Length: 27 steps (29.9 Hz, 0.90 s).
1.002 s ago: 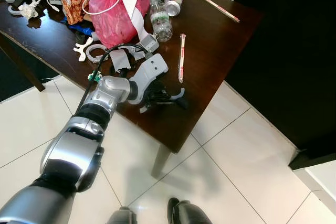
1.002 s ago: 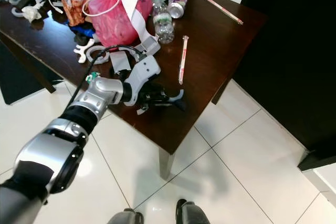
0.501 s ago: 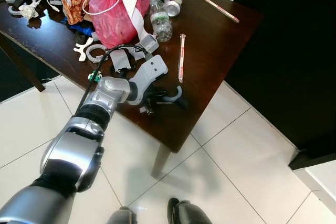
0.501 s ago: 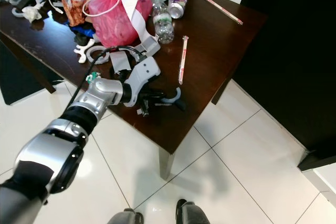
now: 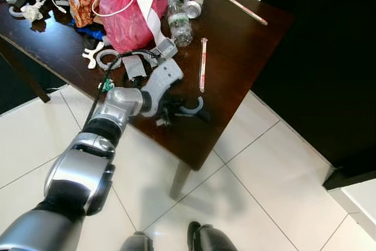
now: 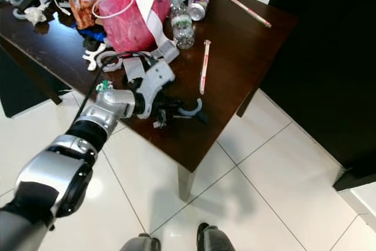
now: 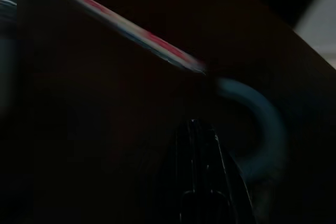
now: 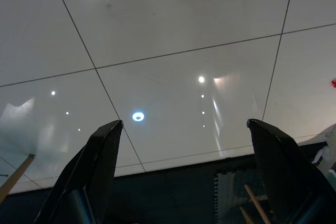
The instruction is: Picking trash to rubbish bin
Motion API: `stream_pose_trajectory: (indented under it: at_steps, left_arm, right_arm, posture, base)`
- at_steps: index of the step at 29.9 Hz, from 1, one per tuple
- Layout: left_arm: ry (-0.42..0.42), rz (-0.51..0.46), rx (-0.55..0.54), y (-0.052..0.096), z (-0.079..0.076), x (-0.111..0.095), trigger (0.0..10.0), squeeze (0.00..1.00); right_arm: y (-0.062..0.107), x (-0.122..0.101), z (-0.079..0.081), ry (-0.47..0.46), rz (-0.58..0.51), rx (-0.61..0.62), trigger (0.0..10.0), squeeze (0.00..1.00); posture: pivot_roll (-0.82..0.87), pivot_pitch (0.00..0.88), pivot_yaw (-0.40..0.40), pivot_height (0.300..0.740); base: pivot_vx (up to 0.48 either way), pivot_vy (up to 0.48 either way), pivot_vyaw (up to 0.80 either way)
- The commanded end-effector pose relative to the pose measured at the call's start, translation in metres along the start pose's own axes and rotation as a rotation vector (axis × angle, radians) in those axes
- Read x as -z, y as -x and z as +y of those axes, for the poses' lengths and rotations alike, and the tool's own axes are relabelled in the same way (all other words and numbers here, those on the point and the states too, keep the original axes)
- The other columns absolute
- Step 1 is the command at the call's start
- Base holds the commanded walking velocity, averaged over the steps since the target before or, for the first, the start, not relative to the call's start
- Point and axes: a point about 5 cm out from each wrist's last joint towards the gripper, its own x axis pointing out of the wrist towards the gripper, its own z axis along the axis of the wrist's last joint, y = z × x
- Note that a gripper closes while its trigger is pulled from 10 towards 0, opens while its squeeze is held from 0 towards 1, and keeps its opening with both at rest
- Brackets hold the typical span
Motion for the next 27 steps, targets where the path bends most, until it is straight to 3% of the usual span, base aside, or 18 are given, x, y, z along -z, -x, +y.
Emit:
stream_pose_trajectory:
  at_steps: [1,4,5,11,12,16,23,27]
  left_arm:
    - [-0.023,-0.052,-0.071,0.003,0.009,-0.013,0.0,0.00]
    - [-0.040,-0.067,-0.145,0.004,0.014,-0.021,0.0,0.00]
    - [-0.037,-0.073,-0.142,0.003,0.013,-0.021,2.0,0.00]
    - [-0.027,-0.086,-0.121,0.000,0.009,-0.022,2.4,0.00]
    - [-0.015,-0.093,-0.100,-0.002,0.006,-0.022,10.0,1.00]
    - [0.014,0.008,0.051,-0.014,-0.009,-0.016,10.0,1.00]
    - [0.021,0.172,0.105,-0.013,-0.010,-0.002,10.0,1.00]
    - [0.034,0.184,0.077,-0.011,-0.005,-0.007,10.0,1.00]
  right_arm:
    - [0.000,0.013,0.006,-0.005,0.044,-0.015,10.0,0.00]
    - [0.000,0.012,0.007,0.001,0.042,-0.017,10.0,0.00]
    - [0.000,0.011,0.007,0.003,0.041,-0.018,10.0,0.00]
    - [0.000,0.010,0.007,0.005,0.040,-0.018,10.0,0.00]
    - [0.000,0.010,0.007,0.007,0.040,-0.019,10.0,0.00]
    - [0.000,0.011,0.006,0.018,0.043,-0.016,10.0,0.00]
    - [0.000,0.014,0.006,0.014,0.050,-0.013,10.0,0.00]
    - [0.001,0.015,0.007,0.009,0.052,-0.014,10.0,0.00]
  posture:
    - [-0.04,0.293,-0.042,0.740]
    - [-0.04,0.294,-0.044,0.740]
    - [-0.03,0.294,-0.046,0.740]
    - [-0.03,0.293,-0.046,0.740]
    - [-0.03,0.292,-0.046,0.740]
    - [-0.03,0.286,-0.045,0.740]
    - [-0.04,0.281,-0.034,0.740]
    - [-0.04,0.282,-0.030,0.740]
  base:
    - [0.000,0.000,0.00]
    - [0.000,0.000,0.00]
    - [0.000,0.000,0.00]
    - [0.000,0.000,0.00]
    - [0.000,0.000,0.00]
    - [0.000,0.000,0.00]
    - [0.000,0.000,0.00]
    - [0.000,0.000,0.00]
